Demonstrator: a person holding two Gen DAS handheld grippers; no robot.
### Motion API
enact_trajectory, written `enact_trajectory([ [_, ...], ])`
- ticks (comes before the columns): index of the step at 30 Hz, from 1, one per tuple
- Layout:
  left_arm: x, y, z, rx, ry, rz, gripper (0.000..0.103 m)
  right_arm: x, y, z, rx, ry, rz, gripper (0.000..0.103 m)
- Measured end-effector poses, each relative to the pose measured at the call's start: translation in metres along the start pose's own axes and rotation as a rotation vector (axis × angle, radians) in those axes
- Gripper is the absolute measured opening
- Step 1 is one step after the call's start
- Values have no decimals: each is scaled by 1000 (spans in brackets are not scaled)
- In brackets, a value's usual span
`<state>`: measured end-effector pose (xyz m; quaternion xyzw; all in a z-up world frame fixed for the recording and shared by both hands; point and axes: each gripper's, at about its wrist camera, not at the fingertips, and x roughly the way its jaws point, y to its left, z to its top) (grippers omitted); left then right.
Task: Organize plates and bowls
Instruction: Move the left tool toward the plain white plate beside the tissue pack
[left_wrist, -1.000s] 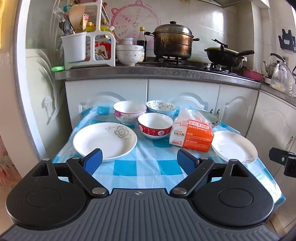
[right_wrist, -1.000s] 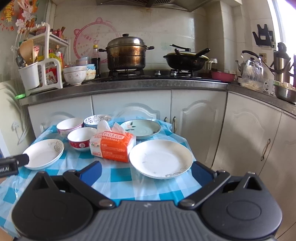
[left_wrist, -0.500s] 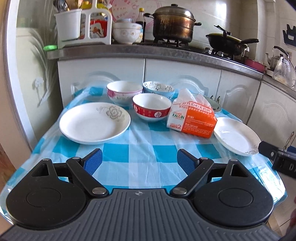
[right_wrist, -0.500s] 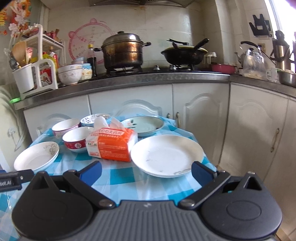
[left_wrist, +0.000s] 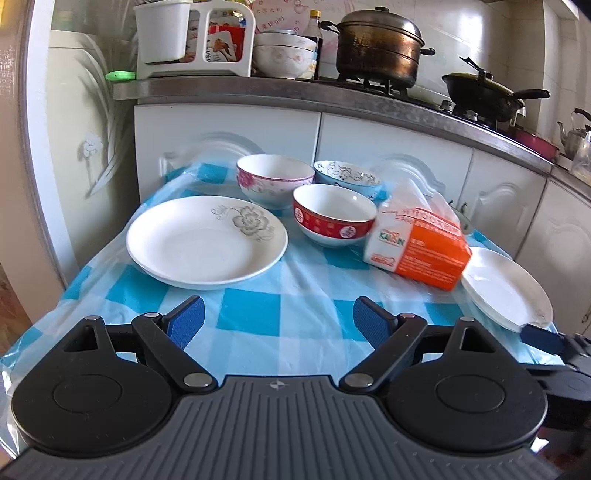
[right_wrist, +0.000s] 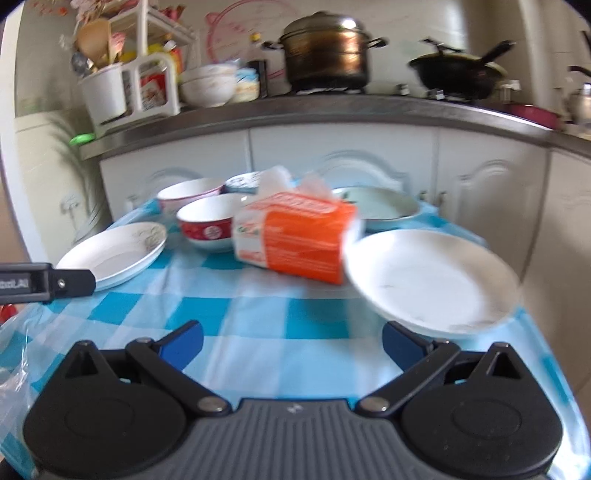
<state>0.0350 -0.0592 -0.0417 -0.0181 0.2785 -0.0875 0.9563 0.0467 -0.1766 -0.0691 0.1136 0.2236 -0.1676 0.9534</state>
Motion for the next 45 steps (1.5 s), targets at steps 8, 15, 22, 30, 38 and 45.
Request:
enact_trajectory([
  [8, 23, 8, -7, -20, 35, 26, 103, 58, 10, 10, -47, 93, 13, 102],
  [15, 46, 22, -10, -59, 65, 41, 103, 90, 19, 19, -77, 166, -9, 102],
  [22, 61, 26, -9, -76, 87, 32, 103, 106, 21, 27, -71, 168, 9, 103],
  [30, 62, 30, -2, -82, 70, 6, 103, 97, 19, 25, -44, 167, 33, 102],
  [38, 61, 44, 15, -119, 30, 46, 103, 71, 15, 35, -29, 120, 40, 102],
  [45, 55, 67, 31, -177, -11, 116, 103, 69, 18, 46, -4, 99, 98, 100],
])
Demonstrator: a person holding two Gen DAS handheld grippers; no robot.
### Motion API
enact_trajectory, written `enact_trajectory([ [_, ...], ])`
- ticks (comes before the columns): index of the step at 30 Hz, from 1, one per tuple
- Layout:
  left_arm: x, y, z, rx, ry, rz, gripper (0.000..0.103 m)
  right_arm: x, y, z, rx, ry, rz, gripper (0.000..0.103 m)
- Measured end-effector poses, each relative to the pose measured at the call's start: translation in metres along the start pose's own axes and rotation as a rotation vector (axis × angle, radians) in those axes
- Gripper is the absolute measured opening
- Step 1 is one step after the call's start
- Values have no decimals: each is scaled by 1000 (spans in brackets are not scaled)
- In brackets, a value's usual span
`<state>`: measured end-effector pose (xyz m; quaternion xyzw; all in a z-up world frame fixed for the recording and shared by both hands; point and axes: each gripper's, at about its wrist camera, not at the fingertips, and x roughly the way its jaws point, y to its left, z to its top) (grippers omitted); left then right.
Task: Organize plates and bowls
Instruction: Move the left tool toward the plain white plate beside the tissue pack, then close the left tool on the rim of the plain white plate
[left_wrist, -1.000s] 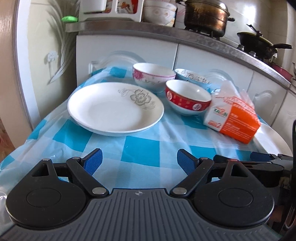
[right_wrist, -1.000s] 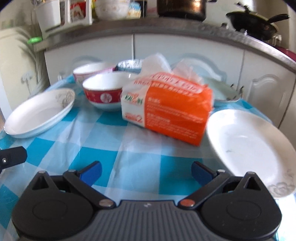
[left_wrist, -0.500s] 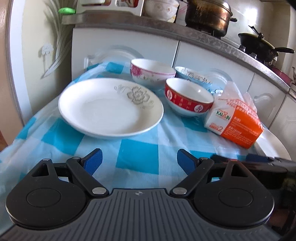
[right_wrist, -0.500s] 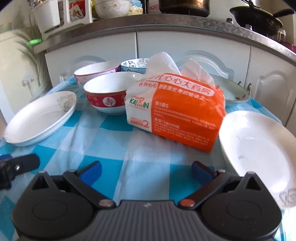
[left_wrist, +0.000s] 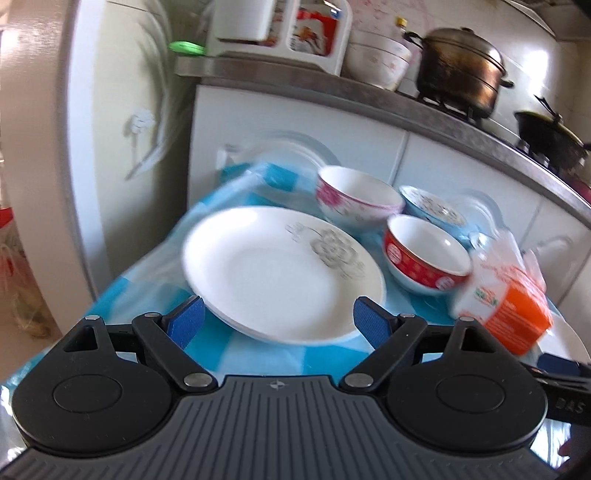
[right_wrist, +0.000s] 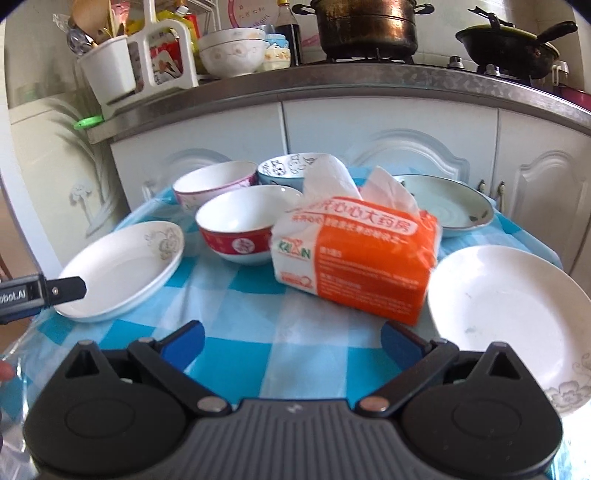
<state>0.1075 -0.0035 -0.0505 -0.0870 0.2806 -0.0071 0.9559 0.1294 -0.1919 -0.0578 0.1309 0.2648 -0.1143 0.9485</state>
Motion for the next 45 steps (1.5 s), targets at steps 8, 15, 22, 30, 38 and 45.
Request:
enact_trajectory([
  [8, 2, 19, 16, -27, -36, 51, 103, -12, -12, 2, 30, -25, -18, 97],
  [15, -14, 11, 19, -2, -44, 9, 103, -38, -40, 1, 90, -64, -91, 98],
  [22, -34, -42, 3, 97, -14, -157, 103, -71, -90, -11, 184, -95, -201, 101],
  [30, -38, -117, -24, 189, 103, -393, 95, -97, -143, -25, 311, -136, -255, 101],
  [38, -14, -178, -52, 243, 201, -520, 86, -88, -183, -33, 409, -150, -231, 94],
  [45, 14, -215, -65, 214, 259, -532, 77, -78, -209, -34, 526, -178, -137, 93],
])
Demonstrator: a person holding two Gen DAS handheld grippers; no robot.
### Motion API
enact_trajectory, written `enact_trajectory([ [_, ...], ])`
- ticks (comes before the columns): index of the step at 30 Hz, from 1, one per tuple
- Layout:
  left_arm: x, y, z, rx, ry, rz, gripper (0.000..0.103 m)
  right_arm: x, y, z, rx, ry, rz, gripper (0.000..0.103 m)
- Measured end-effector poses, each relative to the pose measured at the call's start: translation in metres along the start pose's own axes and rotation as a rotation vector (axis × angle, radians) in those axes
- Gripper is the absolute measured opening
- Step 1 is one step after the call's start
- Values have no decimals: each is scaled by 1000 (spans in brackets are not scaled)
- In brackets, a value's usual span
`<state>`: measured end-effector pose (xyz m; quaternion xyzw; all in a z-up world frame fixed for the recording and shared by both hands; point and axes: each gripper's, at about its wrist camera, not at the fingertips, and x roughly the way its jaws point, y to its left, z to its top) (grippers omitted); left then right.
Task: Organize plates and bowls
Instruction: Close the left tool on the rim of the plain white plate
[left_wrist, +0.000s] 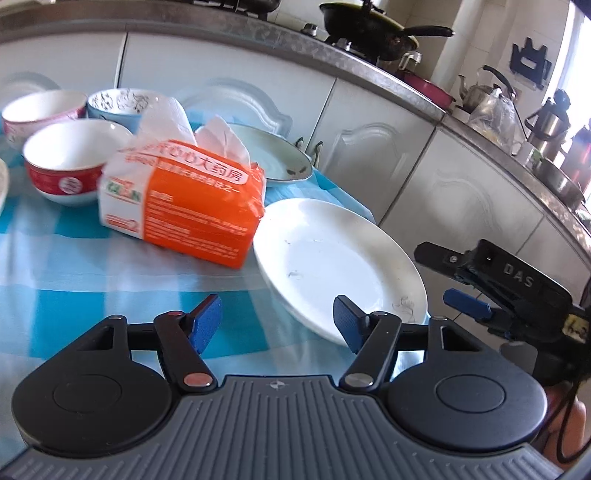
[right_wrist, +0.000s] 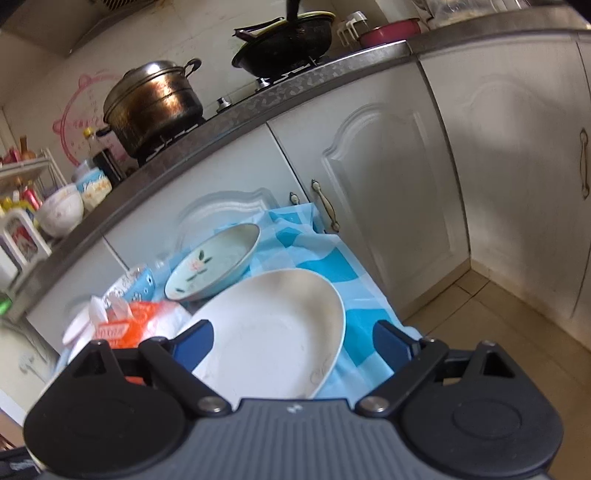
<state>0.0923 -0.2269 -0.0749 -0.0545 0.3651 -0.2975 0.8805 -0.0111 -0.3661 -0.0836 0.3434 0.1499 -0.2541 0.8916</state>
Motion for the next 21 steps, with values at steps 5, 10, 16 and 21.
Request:
enact_trajectory([
  [5, 22, -4, 6, -31, 22, -2, 70, 12, -12, 6, 44, 16, 3, 93],
  [10, 31, -5, 9, -64, 46, -10, 54, 24, -17, 5, 54, 45, 5, 92],
  [16, 37, -11, 10, -33, 29, -4, 45, 30, -15, 2, 51, 55, 46, 91],
  [21, 42, -12, 12, -28, 21, -3, 41, 31, -4, 0, 0, 45, 93, 92],
])
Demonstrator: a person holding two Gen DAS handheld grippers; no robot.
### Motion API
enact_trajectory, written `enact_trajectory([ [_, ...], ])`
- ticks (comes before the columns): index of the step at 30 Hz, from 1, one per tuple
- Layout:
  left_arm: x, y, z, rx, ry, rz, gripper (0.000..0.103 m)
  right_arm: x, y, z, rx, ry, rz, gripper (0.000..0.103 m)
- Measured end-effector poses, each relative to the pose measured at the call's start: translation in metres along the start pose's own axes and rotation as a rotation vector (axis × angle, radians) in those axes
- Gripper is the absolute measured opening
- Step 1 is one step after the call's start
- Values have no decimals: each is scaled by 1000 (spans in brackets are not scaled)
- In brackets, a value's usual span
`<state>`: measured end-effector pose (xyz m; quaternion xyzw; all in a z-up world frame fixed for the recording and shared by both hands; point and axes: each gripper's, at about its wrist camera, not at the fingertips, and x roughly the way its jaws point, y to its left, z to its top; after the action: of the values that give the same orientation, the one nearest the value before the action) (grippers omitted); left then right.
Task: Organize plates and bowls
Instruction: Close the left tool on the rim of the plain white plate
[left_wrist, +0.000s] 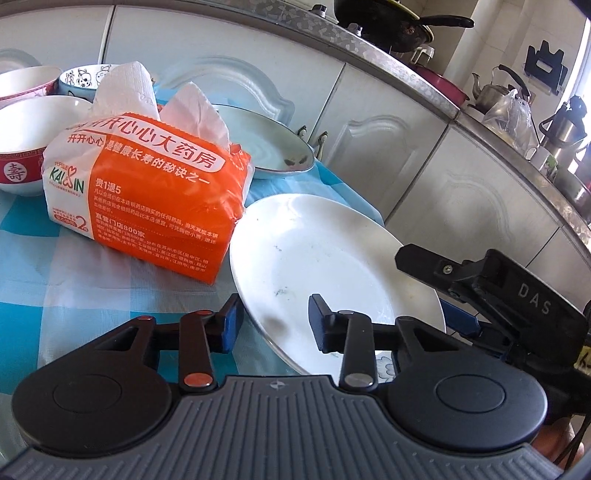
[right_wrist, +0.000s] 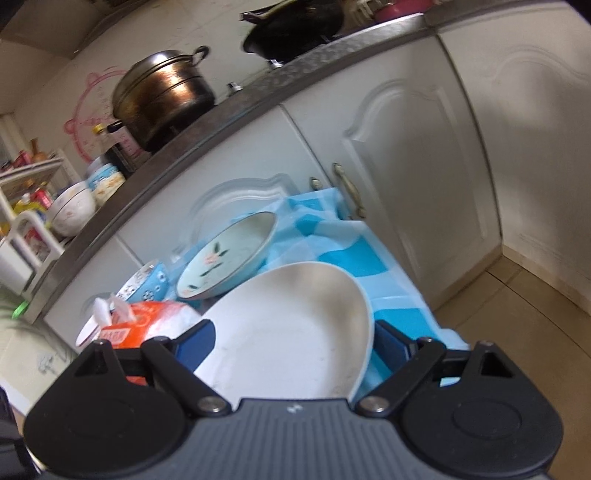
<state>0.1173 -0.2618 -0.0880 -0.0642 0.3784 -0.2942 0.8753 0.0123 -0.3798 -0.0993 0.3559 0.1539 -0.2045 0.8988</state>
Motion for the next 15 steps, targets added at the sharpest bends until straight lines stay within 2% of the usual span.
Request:
enact_trajectory([
  [10, -5, -6, -4, 57, -38, 35, 33, -5, 16, -6, -121, -11, -50, 92],
  [15, -18, -2, -6, 46, -40, 22, 33, -18, 28, -12, -181, -38, -65, 91],
])
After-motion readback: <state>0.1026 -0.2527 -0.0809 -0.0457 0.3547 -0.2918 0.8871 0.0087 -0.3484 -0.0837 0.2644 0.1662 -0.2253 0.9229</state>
